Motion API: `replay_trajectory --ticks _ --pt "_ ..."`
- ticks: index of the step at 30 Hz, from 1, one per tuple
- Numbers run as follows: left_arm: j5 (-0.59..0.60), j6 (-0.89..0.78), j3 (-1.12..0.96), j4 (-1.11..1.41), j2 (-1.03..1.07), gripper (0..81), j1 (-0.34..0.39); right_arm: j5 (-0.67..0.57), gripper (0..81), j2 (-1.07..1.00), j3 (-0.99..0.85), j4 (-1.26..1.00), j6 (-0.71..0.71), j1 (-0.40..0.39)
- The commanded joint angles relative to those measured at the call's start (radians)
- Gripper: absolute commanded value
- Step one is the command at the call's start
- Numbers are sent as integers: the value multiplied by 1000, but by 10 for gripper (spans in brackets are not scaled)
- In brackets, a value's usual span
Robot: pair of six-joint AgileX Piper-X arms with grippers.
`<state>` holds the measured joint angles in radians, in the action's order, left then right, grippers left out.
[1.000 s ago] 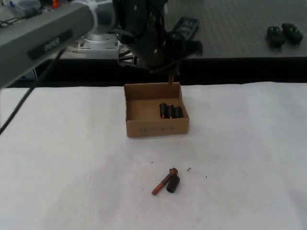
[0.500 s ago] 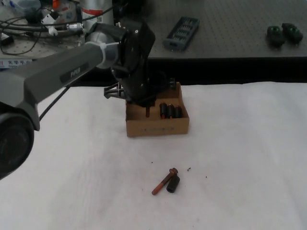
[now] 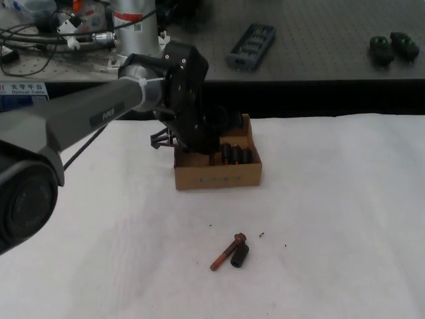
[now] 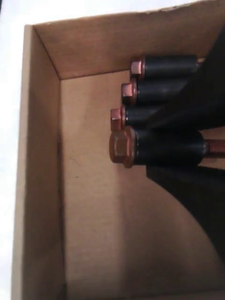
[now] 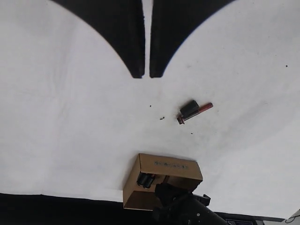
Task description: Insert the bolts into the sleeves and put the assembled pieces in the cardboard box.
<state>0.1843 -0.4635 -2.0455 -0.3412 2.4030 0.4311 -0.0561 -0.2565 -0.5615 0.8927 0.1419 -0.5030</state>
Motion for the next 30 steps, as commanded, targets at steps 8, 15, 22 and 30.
replay_trajectory --ticks 8,15,22,30 --pt "85 24 -15 0 9 6 -3 1 39 7 0 0 -9 5" --pt "101 60 -15 -13 9 120 0 1 39 7 0 0 -9 5" --pt "89 57 -15 -46 9 302 1 1 39 7 -1 -2 -9 5" --pt "155 57 -15 -46 -39 286 1 1 39 7 -1 -38 -9 5"
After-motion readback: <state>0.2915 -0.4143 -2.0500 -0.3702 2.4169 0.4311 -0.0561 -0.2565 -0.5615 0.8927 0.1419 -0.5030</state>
